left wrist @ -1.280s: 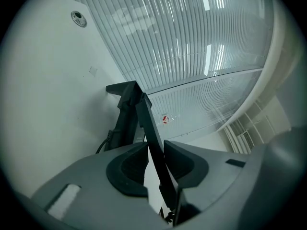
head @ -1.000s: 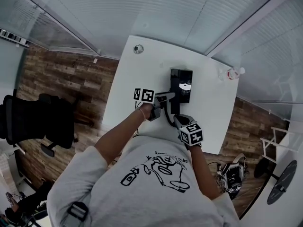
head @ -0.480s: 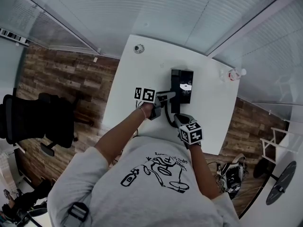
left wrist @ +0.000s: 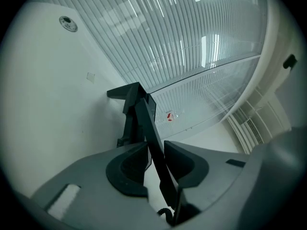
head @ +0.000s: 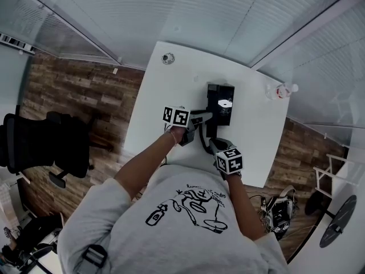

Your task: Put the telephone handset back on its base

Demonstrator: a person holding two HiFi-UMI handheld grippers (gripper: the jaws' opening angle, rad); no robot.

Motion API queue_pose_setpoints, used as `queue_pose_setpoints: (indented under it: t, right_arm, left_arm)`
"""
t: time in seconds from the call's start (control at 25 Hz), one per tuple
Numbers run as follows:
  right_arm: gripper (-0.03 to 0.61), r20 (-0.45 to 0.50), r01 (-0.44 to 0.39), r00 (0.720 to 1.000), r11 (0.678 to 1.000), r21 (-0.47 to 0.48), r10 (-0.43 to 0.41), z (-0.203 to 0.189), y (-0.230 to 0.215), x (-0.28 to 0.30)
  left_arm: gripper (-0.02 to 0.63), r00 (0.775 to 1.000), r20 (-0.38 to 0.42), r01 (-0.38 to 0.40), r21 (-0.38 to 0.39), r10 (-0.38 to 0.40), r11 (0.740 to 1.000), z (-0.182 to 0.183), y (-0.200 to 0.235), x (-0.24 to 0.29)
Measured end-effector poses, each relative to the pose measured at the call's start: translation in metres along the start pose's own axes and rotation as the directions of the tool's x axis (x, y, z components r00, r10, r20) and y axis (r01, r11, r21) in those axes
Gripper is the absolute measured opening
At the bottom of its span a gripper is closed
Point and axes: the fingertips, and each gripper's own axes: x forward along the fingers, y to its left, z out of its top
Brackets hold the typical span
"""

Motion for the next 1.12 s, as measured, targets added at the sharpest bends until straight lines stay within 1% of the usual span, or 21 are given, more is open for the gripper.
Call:
queue_pose_setpoints:
  t: [0.08,0.28,0.4,0.48,0.6,0.68,0.8,0.92,1.12]
  right_arm:
    - [0.008,0.009,0.007,1.0,1.0,-0.001,-0.007,0.003,-0.001,0.0]
    - [0.008,0.001,0.015,1.0,1.0,-0.007,-0.015,0.007,-0.005,0.005]
    - [0.008,0.0,0.023,1.0,1.0,0.005,-0.023,0.008,-0.007,0.006]
    - [0.008,-0.001,0.028,1.0,0.999,0.016,-0.028,0.007,-0.01,0.007]
    - [0.008,-0.004,0.029,1.0,0.999,0.033,-0.029,0.005,-0.011,0.009]
    - [0.008,-0.007,0.03,1.0,0.999,0.043,-0.03,0.005,-0.012,0.011]
    - [0.008,-0.011,0.033,0.999,0.998,0.062,-0.032,0.005,-0.014,0.015]
    - [0.009,-0.021,0.038,0.999,0.996,0.082,-0.037,0.005,-0.019,0.017]
    - [0.009,-0.041,0.045,0.998,0.992,0.121,-0.04,0.003,-0.025,0.027]
  left_arm:
    - [0.101,1.0,0.019,0.004,0.008,-0.005,1.0,0.004,-0.002,-0.001]
    - [0.101,0.999,0.04,-0.01,-0.015,0.01,1.0,0.01,0.005,0.001]
    - [0.103,0.999,0.03,-0.03,0.011,0.029,1.0,0.01,0.007,0.002]
    - [0.106,0.998,0.029,-0.063,0.046,0.061,0.997,0.01,0.01,0.002]
    - [0.154,0.99,0.035,-0.139,0.106,0.136,0.985,0.01,0.019,0.0]
    - [0.181,0.985,0.038,-0.174,0.141,0.17,0.975,0.011,0.022,-0.002]
    - [0.193,0.979,0.041,-0.204,0.185,0.2,0.961,0.014,0.022,-0.002]
    - [0.195,0.973,0.038,-0.232,0.212,0.229,0.949,0.016,0.024,-0.001]
    - [0.204,0.954,-0.006,-0.288,0.253,0.299,0.924,0.02,0.03,0.001]
